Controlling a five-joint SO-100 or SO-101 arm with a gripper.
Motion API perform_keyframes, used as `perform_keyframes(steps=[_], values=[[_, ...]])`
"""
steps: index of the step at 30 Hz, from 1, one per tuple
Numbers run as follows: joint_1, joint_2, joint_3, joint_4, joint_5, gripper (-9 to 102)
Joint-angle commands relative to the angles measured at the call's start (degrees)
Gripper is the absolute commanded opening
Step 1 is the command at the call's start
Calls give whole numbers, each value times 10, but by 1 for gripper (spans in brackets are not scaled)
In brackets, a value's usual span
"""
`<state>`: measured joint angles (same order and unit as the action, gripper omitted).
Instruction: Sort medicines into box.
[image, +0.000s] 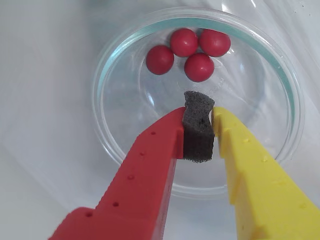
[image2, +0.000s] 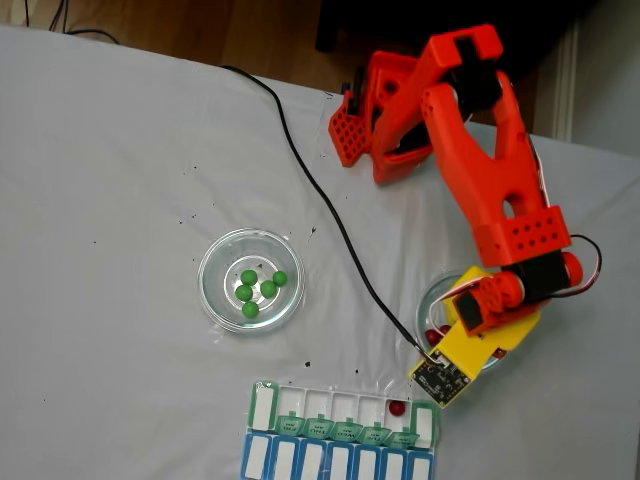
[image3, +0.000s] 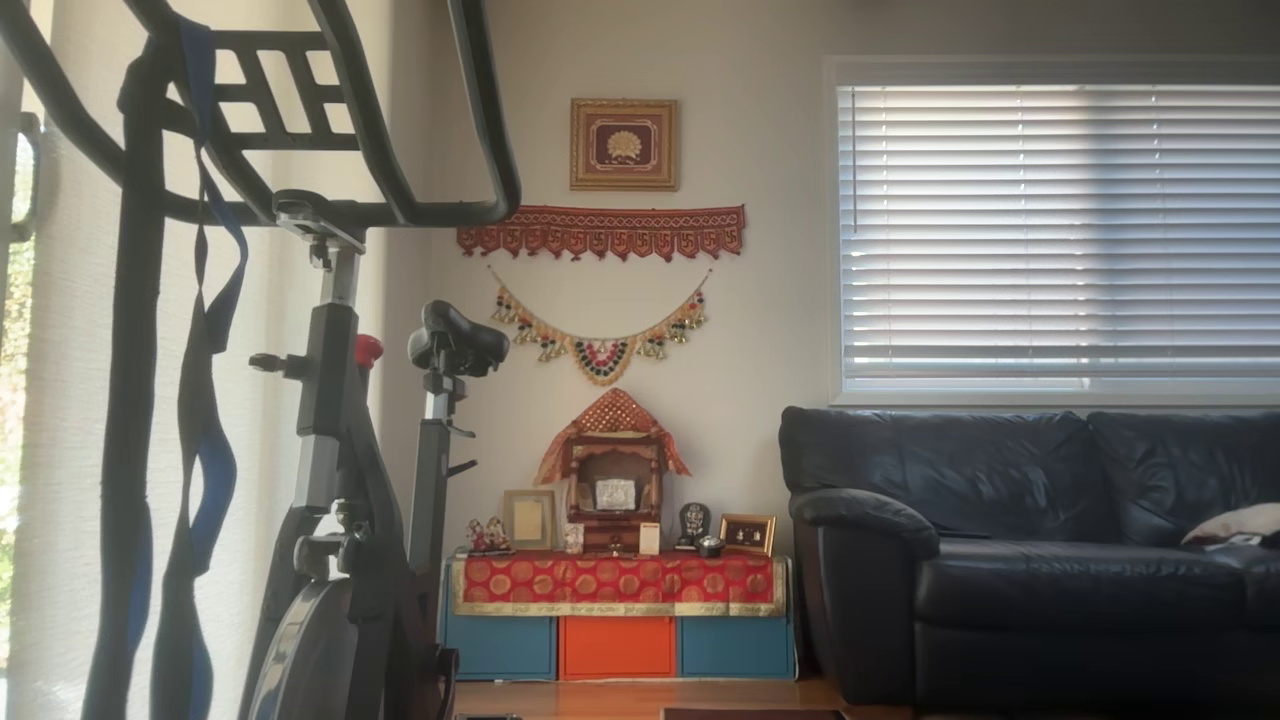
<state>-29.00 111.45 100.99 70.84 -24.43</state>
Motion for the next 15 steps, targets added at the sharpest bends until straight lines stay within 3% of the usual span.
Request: perform_keyframes(steps=[1, 10, 15], values=[[-4, 9, 1, -17, 2, 2], [-17, 20, 37, -48, 18, 4], [-23, 31, 80, -108, 27, 3]])
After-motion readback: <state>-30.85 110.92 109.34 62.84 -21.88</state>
